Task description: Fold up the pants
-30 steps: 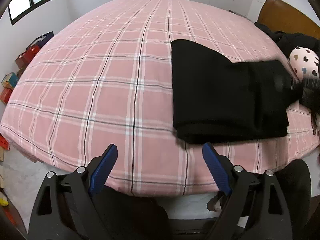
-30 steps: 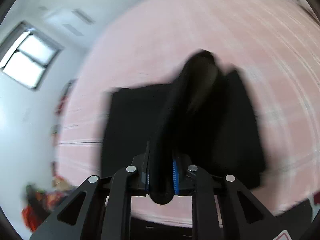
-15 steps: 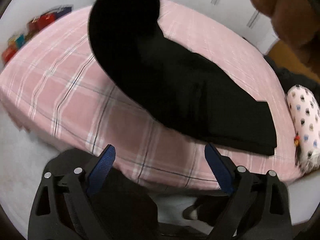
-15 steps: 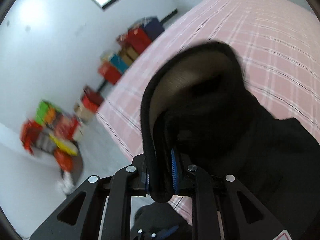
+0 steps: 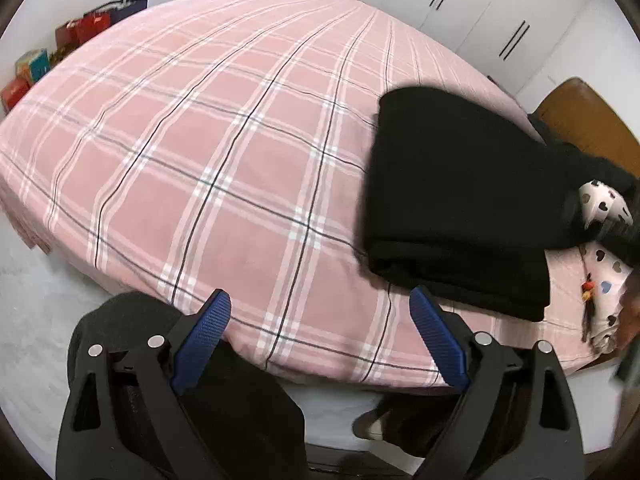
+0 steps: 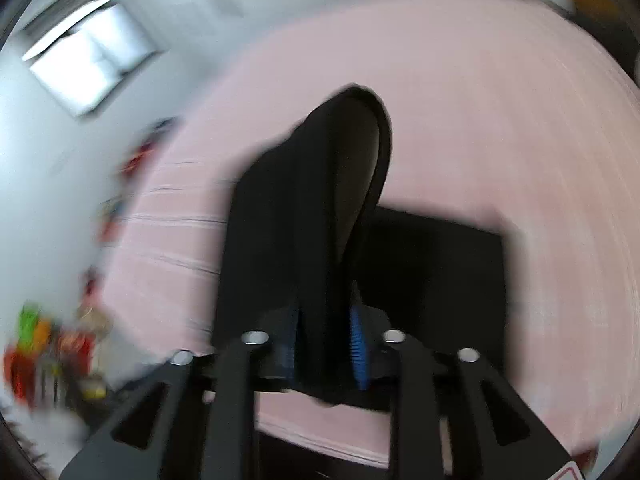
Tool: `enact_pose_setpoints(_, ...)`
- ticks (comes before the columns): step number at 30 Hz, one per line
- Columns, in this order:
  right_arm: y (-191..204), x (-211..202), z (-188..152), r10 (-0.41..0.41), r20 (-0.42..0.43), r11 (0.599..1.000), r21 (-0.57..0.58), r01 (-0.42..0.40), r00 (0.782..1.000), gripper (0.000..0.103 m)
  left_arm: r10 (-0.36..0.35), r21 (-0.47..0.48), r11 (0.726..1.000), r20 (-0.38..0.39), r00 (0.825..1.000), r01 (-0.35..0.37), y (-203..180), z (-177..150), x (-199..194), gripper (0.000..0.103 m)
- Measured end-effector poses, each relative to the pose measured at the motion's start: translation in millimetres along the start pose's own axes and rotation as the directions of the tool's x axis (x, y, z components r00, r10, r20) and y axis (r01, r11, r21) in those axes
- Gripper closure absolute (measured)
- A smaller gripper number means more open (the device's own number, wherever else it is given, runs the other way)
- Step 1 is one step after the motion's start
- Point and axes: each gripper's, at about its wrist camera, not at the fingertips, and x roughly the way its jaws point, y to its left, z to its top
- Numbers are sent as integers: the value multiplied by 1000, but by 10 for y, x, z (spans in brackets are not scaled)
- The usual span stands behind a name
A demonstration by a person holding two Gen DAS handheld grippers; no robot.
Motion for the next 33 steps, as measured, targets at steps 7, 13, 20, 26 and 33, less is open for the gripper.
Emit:
enact_pose_setpoints(7, -181, -226, -176, 165, 138, 984, 48, -173, 977, 68, 85, 103, 991, 38, 996, -88, -287, 119, -77, 14)
enact_pose_setpoints(13, -15, 297, -51, 78, 46, 997, 7, -78, 996, 43, 106, 158, 981, 48, 993, -113, -652, 309, -68, 14)
enact_pose_setpoints(20, -79, 32, -97, 283, 128, 958, 10, -286, 951, 88, 130, 240, 961, 47, 990, -138, -1024, 416, 42, 14)
enact_pose_setpoints(26, -256, -338, 22, 196, 218, 981, -28, -194, 956, 87, 154, 264, 952, 15, 988, -152, -1200, 493, 227, 14)
enact_pose_setpoints(33, -551, -271, -101, 78, 227, 993, 66, -95, 971, 73, 209, 294, 936, -29, 977, -192, -1252, 448, 461, 14)
